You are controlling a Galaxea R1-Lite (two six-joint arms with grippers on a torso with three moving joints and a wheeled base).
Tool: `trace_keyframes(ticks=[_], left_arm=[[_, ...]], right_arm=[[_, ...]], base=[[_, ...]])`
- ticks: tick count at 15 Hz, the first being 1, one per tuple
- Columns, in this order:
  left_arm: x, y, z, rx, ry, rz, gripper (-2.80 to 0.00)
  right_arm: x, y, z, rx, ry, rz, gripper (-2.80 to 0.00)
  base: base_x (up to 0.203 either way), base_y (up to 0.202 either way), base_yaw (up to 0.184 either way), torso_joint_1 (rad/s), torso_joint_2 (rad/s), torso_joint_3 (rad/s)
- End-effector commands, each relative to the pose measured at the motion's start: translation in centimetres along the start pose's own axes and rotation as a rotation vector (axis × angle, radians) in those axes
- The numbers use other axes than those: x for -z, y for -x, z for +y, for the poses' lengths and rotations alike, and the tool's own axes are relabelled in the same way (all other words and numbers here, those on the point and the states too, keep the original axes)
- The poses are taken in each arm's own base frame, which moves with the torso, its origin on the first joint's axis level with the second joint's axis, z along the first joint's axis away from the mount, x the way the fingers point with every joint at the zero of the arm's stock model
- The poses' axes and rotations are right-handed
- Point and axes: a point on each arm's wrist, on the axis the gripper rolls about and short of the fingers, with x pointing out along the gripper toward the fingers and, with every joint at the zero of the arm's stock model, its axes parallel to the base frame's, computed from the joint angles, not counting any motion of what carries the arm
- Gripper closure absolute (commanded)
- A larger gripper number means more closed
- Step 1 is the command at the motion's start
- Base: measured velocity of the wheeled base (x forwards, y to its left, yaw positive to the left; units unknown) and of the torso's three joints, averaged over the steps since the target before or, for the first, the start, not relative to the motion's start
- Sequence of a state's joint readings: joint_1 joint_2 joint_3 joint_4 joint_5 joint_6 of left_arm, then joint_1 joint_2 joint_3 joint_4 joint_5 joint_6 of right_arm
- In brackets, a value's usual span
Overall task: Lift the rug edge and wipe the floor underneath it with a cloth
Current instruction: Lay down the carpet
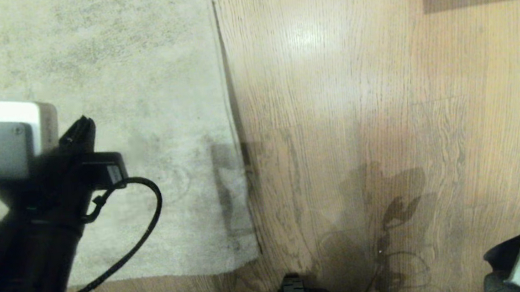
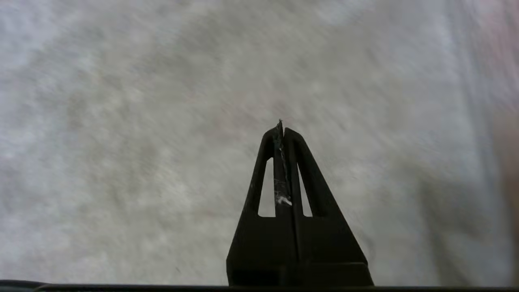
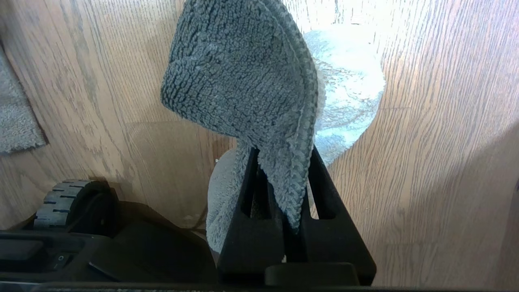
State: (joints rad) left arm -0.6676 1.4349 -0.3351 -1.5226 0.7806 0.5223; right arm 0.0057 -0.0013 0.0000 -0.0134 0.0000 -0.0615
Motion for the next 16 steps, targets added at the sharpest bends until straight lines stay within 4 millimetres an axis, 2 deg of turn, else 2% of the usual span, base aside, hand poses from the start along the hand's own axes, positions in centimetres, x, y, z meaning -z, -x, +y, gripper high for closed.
trace_keyframes(ticks=[1,3,6,12,16], left_arm=[[0.6,1.7,-1.6,0.063,0.001,0.033,0.00],[1.3,3.2,-3.2,0.085,-0.024,0.097,0.00],[3.5,3.8,-5.1,0.108,-0.039,0.172,0.00],[10.4,4.9,-8.2,0.149,-0.117,0.360,0.00],[15.7,6.0,-9.7,0.161,-0.182,0.498,0.00]], right_arm=[[0.0,0.0,0.0,0.000,0.001,0.001,0.00],[0.0,0.0,0.0,0.000,0.000,0.001,0.00],[0.0,0.0,0.0,0.000,0.000,0.001,0.00],[0.0,0.0,0.0,0.000,0.000,0.001,0.00],[0.0,0.0,0.0,0.000,0.001,0.001,0.00]], base=[[0.000,0.000,0.000,0.000,0.00,0.000],[0.000,0.000,0.000,0.000,0.00,0.000],[0.000,0.000,0.000,0.000,0.00,0.000],[0.000,0.000,0.000,0.000,0.00,0.000],[0.000,0.000,0.000,0.000,0.00,0.000]])
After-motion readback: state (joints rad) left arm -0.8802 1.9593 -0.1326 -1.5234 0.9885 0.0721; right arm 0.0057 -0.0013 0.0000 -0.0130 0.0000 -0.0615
